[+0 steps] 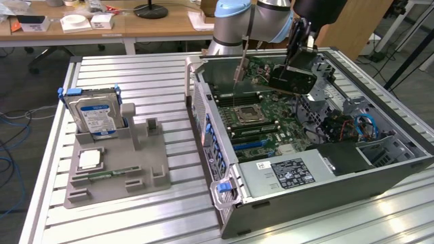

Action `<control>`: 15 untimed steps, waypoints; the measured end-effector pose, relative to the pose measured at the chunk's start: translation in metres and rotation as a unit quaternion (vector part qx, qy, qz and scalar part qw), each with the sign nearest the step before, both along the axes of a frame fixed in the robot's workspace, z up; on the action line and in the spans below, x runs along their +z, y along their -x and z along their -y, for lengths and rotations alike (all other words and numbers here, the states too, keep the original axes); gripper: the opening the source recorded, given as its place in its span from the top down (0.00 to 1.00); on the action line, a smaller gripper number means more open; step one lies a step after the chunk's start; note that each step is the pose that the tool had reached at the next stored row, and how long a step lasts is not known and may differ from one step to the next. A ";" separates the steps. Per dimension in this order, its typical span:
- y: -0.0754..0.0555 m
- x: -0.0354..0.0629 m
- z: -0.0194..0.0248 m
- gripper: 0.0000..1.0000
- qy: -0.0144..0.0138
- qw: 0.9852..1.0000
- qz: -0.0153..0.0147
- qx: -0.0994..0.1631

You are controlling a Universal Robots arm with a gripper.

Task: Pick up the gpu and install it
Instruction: 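Insert the gpu into the slot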

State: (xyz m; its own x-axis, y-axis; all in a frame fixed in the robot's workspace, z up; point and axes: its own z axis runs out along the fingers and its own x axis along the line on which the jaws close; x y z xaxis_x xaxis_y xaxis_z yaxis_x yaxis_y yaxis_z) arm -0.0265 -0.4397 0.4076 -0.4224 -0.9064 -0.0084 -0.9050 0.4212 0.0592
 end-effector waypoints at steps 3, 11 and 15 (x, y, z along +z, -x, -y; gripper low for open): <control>0.000 0.0000 0.0000 0.74 0.000 1.000 0.000 0.006; 0.000 0.0000 0.0000 0.74 0.000 1.000 0.000 0.022; 0.000 0.0000 0.0000 0.74 0.000 1.000 0.000 0.030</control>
State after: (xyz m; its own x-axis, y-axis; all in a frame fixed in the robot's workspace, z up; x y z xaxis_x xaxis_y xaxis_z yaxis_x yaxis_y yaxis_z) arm -0.0263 -0.4397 0.4076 -0.3669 -0.9302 -0.0085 -0.9288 0.3658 0.0592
